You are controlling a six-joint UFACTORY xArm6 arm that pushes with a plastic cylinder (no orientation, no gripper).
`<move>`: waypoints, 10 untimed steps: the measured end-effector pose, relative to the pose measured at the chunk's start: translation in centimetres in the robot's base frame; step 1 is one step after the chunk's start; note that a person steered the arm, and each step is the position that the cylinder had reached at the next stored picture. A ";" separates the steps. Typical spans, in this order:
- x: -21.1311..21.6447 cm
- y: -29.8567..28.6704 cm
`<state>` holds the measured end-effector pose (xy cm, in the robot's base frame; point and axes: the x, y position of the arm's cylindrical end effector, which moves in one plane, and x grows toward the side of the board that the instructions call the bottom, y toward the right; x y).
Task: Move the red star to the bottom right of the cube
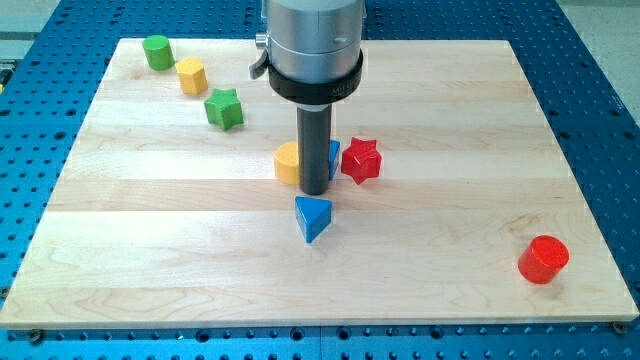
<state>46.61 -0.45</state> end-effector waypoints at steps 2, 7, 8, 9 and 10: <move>-0.8 -4.1; -0.2 14.9; -0.2 18.4; -3.2 21.6; 0.2 21.7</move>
<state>46.79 21.23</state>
